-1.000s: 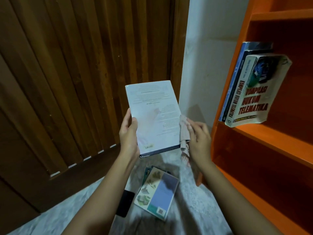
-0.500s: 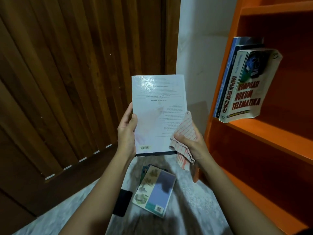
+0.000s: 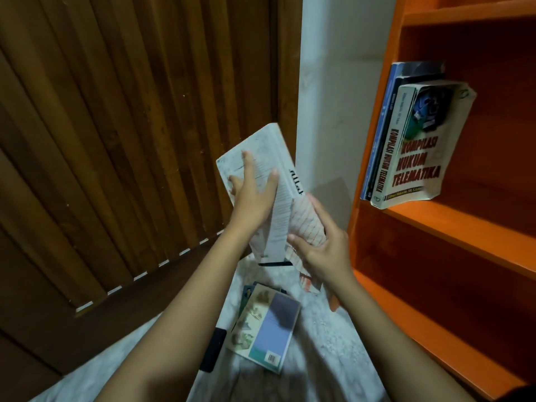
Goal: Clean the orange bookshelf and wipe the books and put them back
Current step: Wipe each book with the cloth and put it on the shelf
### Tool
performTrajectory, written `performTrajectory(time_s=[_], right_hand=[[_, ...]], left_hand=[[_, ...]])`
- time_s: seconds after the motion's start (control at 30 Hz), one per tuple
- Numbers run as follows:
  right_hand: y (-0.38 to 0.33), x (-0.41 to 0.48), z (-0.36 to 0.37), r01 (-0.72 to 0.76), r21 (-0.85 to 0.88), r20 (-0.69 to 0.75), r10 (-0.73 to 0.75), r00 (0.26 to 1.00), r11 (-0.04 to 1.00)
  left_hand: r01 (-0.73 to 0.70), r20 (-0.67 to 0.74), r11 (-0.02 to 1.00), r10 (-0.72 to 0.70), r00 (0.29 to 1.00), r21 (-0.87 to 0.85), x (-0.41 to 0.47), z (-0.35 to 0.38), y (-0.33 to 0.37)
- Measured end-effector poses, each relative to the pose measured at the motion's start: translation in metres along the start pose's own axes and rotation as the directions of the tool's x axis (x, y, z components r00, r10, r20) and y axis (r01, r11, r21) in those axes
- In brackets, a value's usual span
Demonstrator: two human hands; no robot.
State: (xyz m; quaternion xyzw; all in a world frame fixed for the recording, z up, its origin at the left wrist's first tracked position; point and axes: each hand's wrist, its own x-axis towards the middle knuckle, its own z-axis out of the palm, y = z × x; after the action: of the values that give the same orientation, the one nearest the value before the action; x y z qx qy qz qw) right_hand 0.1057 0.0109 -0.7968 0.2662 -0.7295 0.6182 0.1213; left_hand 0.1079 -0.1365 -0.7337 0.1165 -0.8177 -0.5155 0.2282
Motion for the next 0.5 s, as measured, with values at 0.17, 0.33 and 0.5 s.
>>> performTrajectory(time_s=[0.17, 0.33, 0.5], right_hand=[[0.002, -0.011, 0.000, 0.073, -0.256, 0.084, -0.053, 0.995, 0.964], [0.005, -0.020, 0.006, 0.154, -0.397, 0.115, -0.118, 0.986, 0.905], [-0.004, -0.016, 0.014, 0.325, -0.635, 0.201, -0.256, 0.946, 0.701]], left_hand=[[0.063, -0.149, 0.998, -0.060, 0.987, 0.014, -0.014, 0.004, 0.006], [0.072, -0.220, 0.997, -0.061, 0.974, 0.042, -0.017, 0.008, 0.003], [0.130, -0.327, 0.991, -0.134, 0.935, -0.035, -0.014, 0.002, 0.004]])
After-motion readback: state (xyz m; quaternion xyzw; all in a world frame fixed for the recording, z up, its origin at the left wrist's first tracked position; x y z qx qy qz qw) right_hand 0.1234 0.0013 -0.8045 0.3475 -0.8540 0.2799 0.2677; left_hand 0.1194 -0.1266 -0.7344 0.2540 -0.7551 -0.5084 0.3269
